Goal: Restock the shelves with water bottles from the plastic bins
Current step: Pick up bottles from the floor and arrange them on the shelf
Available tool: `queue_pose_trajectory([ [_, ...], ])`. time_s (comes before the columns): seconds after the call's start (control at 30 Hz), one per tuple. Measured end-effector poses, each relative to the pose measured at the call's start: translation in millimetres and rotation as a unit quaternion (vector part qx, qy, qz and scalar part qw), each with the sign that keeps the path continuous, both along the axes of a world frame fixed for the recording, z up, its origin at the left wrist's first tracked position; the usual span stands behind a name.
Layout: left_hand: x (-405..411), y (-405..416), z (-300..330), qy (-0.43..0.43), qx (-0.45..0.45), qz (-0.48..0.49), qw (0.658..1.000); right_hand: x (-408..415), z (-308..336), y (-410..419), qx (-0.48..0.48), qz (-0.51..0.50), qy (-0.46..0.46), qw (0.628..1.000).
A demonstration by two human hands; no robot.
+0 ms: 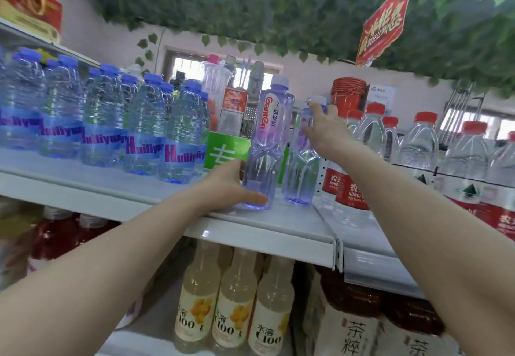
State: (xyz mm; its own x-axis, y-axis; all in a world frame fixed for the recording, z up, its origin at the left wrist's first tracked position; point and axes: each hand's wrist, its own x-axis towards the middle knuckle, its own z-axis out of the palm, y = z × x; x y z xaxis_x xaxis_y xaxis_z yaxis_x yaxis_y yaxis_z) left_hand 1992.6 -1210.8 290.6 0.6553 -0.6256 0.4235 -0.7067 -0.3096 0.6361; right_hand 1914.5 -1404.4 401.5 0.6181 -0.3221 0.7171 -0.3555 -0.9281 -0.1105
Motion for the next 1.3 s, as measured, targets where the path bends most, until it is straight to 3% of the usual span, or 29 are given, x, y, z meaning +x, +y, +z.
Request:
queue_pose_trajectory([
  [0.57,-7,3,-3,-0.03,0.001,0.038,0.999,-9,-13,12,-0.006,-0.034,0.002,0.999],
  [0.8,-22,21,-11,-0.139,-0.04,0.051,0.988,-49,-39,43,-0.058,-0.061,0.034,0.996],
  [1.1,-50,120,-73,-0.289,-0.057,0.088,0.951,-131,-131,147,-0.138,-0.095,0.063,0.984],
  [1.3,-67,184,-156,-0.28,-0.063,0.056,0.956,-146,-234,215,-0.137,-0.059,0.1,0.984],
])
